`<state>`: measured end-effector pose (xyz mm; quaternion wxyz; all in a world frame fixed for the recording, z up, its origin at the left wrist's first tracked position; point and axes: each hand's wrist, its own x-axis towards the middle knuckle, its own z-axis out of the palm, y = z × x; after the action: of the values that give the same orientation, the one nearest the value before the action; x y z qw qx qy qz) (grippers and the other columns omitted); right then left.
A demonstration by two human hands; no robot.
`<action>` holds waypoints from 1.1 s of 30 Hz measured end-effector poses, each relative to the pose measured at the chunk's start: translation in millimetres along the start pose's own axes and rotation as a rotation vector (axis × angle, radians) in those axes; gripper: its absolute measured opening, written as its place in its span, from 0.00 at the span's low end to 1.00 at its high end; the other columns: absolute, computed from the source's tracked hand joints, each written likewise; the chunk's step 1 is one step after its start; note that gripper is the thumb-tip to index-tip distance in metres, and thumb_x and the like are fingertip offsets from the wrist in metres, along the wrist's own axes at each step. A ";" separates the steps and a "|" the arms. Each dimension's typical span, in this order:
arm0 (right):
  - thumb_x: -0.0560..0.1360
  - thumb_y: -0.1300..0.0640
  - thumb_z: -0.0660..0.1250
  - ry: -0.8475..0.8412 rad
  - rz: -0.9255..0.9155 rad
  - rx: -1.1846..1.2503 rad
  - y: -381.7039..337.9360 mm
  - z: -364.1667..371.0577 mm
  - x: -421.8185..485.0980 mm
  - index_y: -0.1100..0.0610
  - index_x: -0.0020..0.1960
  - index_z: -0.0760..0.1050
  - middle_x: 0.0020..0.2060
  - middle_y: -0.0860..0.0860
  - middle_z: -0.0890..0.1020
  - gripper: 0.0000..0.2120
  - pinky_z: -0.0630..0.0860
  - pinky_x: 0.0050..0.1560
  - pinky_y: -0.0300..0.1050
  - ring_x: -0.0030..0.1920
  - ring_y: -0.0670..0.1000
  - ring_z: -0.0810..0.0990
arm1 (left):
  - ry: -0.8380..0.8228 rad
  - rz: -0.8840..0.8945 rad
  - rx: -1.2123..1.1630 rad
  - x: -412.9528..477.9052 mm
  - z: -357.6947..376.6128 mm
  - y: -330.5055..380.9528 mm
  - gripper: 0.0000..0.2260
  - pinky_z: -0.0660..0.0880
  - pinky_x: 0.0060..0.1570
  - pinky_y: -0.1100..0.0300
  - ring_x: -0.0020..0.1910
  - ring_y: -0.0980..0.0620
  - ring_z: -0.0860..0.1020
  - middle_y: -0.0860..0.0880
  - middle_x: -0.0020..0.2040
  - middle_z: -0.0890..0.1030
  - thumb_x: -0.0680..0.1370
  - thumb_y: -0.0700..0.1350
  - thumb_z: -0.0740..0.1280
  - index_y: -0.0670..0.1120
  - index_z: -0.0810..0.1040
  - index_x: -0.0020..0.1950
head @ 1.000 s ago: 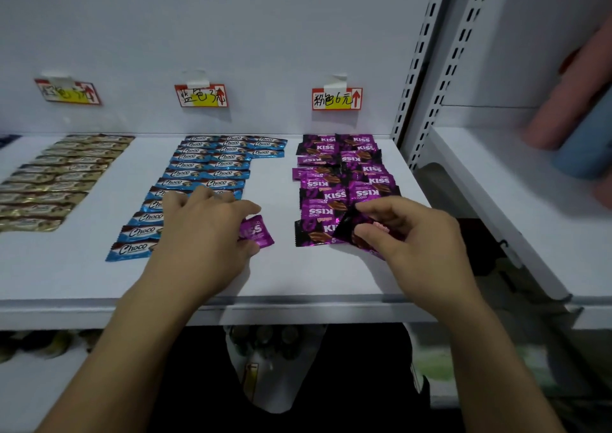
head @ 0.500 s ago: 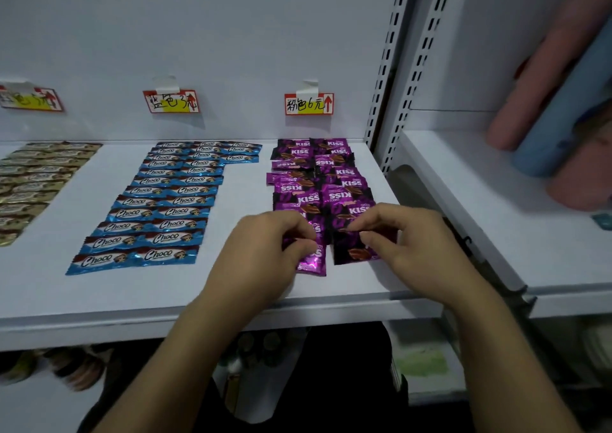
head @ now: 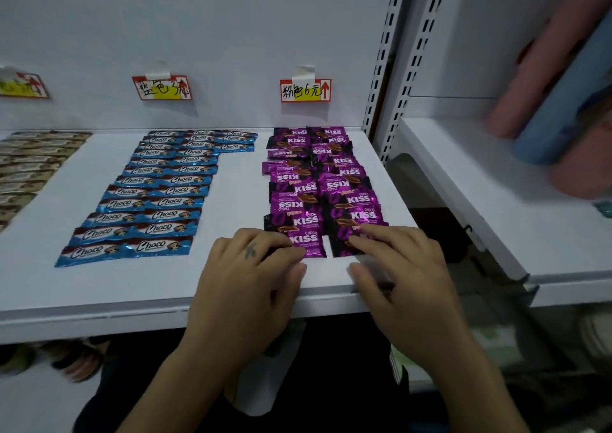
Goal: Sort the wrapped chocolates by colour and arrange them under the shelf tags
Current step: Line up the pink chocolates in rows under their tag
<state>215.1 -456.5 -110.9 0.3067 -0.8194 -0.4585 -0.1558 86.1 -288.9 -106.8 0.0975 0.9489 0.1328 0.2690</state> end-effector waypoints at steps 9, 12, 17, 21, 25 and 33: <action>0.76 0.41 0.61 -0.008 -0.004 -0.047 -3.4 9.9 -2.6 0.54 0.60 0.80 0.58 0.46 0.81 0.22 0.69 0.58 0.44 0.61 0.48 0.74 | 0.001 0.033 0.057 -0.7 2.8 3.2 0.14 0.67 0.46 0.57 0.52 0.51 0.76 0.54 0.53 0.81 0.78 0.52 0.59 0.53 0.82 0.54; 0.76 0.41 0.60 -0.019 0.011 -0.057 -3.4 10.4 -2.8 0.53 0.61 0.80 0.58 0.45 0.80 0.22 0.67 0.58 0.43 0.61 0.46 0.73 | 0.005 0.038 0.060 -1.8 3.7 2.7 0.13 0.69 0.46 0.56 0.52 0.51 0.76 0.54 0.53 0.81 0.78 0.51 0.59 0.53 0.82 0.54; 0.75 0.39 0.58 -0.040 0.033 -0.074 -4.1 10.1 -1.7 0.51 0.62 0.79 0.60 0.44 0.79 0.23 0.67 0.60 0.43 0.62 0.45 0.71 | 0.006 0.029 0.044 -0.9 4.0 2.8 0.13 0.67 0.47 0.57 0.53 0.52 0.75 0.54 0.53 0.80 0.77 0.51 0.59 0.52 0.81 0.54; 0.78 0.35 0.51 -0.070 0.058 -0.050 -5.0 3.9 1.5 0.48 0.69 0.72 0.67 0.41 0.72 0.28 0.56 0.70 0.40 0.69 0.39 0.64 | 0.115 -0.023 -0.085 6.7 -1.3 -0.2 0.14 0.63 0.53 0.61 0.56 0.54 0.74 0.53 0.55 0.80 0.77 0.51 0.60 0.49 0.81 0.56; 0.79 0.37 0.44 -0.115 0.074 -0.067 -7.2 -4.8 30.4 0.48 0.75 0.62 0.73 0.40 0.63 0.29 0.51 0.75 0.45 0.73 0.37 0.54 | -0.050 -0.219 -0.053 43.5 -12.0 -2.4 0.21 0.61 0.68 0.52 0.69 0.50 0.67 0.51 0.70 0.71 0.80 0.56 0.56 0.51 0.71 0.71; 0.81 0.38 0.43 -0.533 0.191 -0.228 9.1 15.0 121.9 0.48 0.79 0.45 0.78 0.48 0.45 0.30 0.43 0.76 0.56 0.78 0.49 0.44 | -0.387 -0.426 0.019 123.4 4.5 -20.3 0.24 0.59 0.71 0.46 0.74 0.45 0.60 0.45 0.77 0.60 0.82 0.54 0.51 0.47 0.61 0.76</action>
<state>287.2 -370.5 -60.2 0.0949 -0.8998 -0.4236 0.0439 185.6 -232.6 -56.0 0.1665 0.9342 0.3106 0.0550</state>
